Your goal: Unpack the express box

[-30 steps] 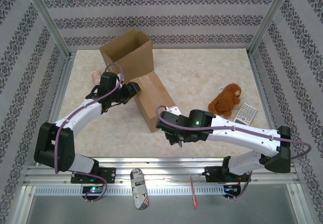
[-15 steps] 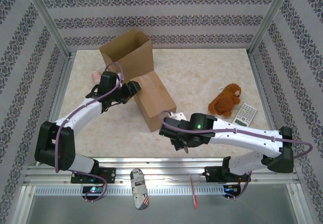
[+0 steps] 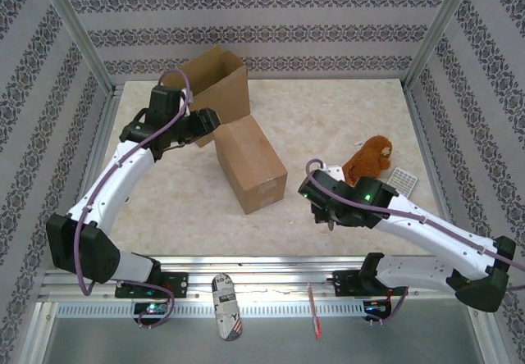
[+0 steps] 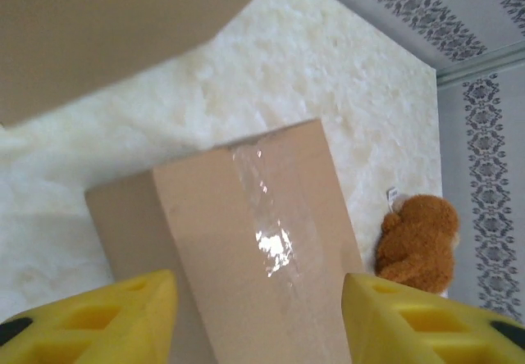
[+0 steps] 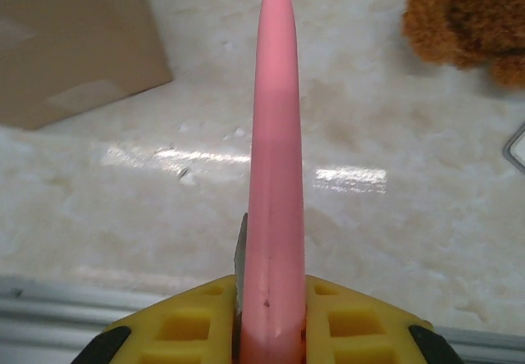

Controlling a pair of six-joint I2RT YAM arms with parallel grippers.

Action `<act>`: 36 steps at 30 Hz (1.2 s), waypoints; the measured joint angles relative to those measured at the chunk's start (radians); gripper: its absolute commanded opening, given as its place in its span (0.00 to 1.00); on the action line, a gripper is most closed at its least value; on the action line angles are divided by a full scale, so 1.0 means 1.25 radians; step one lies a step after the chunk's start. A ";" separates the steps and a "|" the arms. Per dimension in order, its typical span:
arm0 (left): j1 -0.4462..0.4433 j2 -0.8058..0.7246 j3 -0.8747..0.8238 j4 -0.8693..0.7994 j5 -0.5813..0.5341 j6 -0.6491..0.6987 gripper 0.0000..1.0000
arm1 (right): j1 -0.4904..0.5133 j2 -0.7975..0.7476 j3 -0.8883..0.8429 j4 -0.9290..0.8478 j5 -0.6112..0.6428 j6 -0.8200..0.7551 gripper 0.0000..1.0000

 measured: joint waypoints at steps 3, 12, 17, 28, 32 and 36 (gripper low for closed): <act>0.001 0.052 0.069 -0.035 -0.035 0.037 0.40 | -0.060 0.005 -0.033 0.049 0.004 -0.035 0.00; 0.001 0.257 0.171 -0.059 -0.097 0.101 0.37 | -0.110 0.102 -0.062 0.186 0.006 -0.079 0.00; 0.001 0.301 0.192 -0.058 -0.113 0.118 0.37 | -0.110 0.168 -0.062 0.247 -0.008 -0.079 0.00; 0.001 0.327 0.181 -0.049 -0.124 0.127 0.37 | -0.112 0.294 0.009 0.311 -0.036 -0.085 0.00; 0.001 0.317 0.154 -0.019 -0.125 0.131 0.37 | -0.124 0.318 0.038 0.328 -0.049 -0.099 0.00; 0.008 0.291 0.118 0.000 -0.124 0.131 0.37 | -0.150 0.338 0.053 0.326 -0.064 -0.116 0.00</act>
